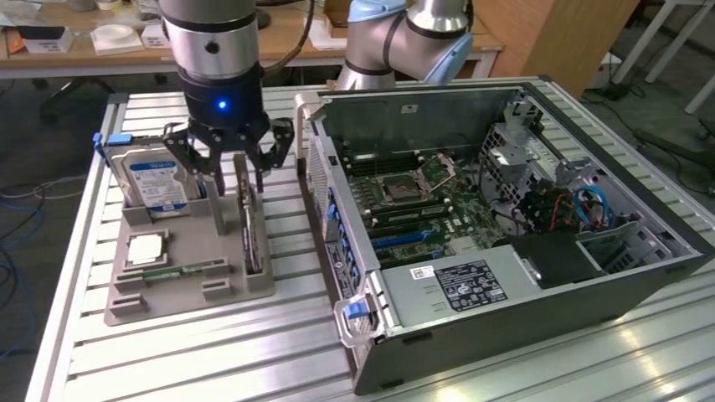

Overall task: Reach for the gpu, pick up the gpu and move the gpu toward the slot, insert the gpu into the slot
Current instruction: 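Pick up the gpu and move the gpu toward the slot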

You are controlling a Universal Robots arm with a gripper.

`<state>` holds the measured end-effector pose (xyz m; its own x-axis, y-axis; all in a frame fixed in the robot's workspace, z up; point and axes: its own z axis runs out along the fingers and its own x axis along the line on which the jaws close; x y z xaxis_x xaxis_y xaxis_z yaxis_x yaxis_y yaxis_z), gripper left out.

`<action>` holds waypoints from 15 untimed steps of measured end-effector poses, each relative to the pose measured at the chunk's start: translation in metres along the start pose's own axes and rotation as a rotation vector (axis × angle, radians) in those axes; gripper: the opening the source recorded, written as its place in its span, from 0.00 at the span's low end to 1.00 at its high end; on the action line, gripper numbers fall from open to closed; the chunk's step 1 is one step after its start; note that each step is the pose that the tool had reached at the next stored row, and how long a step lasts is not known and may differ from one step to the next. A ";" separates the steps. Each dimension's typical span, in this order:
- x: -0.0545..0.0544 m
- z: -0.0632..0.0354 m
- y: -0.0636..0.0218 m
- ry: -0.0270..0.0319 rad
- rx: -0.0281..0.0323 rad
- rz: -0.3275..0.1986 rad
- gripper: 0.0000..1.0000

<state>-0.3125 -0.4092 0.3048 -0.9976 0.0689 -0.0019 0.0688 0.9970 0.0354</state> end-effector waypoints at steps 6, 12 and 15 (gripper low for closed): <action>0.000 0.0109 -0.0011 0.0012 0.0000 -0.032 0.53; 0.000 0.0219 -0.0015 0.0021 0.0000 -0.053 0.53; 0.000 0.0272 -0.0018 0.0022 0.0000 -0.053 0.53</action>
<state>-0.3130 -0.4100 0.2776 -0.9999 0.0155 -0.0016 0.0155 0.9993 0.0353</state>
